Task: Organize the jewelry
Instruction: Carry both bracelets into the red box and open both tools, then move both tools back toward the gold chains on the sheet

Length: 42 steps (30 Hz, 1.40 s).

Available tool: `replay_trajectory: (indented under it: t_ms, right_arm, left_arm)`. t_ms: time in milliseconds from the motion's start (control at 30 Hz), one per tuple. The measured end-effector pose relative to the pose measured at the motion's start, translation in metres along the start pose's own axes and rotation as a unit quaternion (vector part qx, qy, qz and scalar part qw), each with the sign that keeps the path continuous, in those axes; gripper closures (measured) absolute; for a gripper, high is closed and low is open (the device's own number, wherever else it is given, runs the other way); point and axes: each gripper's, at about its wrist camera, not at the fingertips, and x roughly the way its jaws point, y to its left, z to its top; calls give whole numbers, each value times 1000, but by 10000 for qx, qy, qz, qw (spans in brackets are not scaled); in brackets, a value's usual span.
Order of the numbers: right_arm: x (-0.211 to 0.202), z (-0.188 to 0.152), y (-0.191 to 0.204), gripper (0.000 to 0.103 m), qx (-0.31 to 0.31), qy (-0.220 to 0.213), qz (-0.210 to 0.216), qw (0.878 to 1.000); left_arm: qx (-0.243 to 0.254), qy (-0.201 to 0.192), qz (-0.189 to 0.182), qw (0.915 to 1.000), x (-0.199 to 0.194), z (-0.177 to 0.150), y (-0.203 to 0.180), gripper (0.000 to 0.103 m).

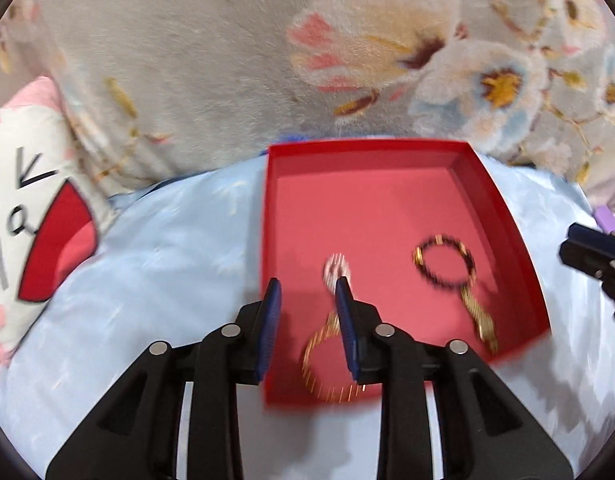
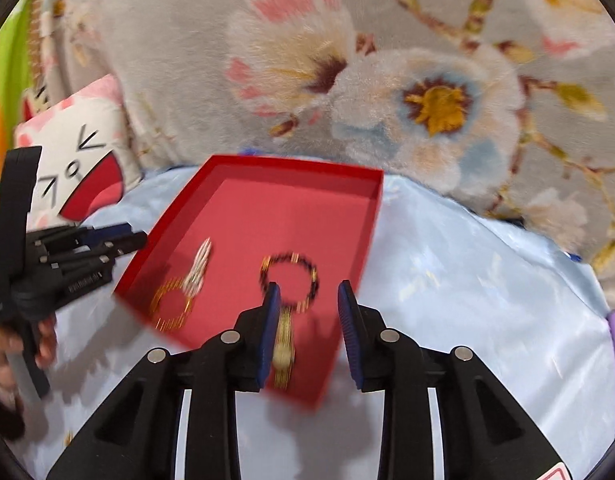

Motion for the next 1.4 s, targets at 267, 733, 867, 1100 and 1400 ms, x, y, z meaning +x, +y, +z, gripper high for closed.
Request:
replay_trajectory:
  t_ms: [267,733,867,1100,1400]
  right_arm:
    - [-70,-84,24,68,-33,203,370,9991]
    - [-93,-175,67,67,33,696,619,9956]
    - [-89,-182,70,67,59,766,603,9952]
    - [-83,-189,69,67,138,862,661,9940]
    - [-77,-190,72,67,136,944,710,9929]
  left_arm:
    - [-164,338,-127,9992,-69,-92,15,61]
    - [-380,786,-229,9959,-114,-211,5,41]
    - [-419,770,-193,9960,-111,-219,-1,41]
    - [-265,652,38,9975,-108,-221,-9,42]
    - [-86,573,-91,9983,-109,-219,-17,82]
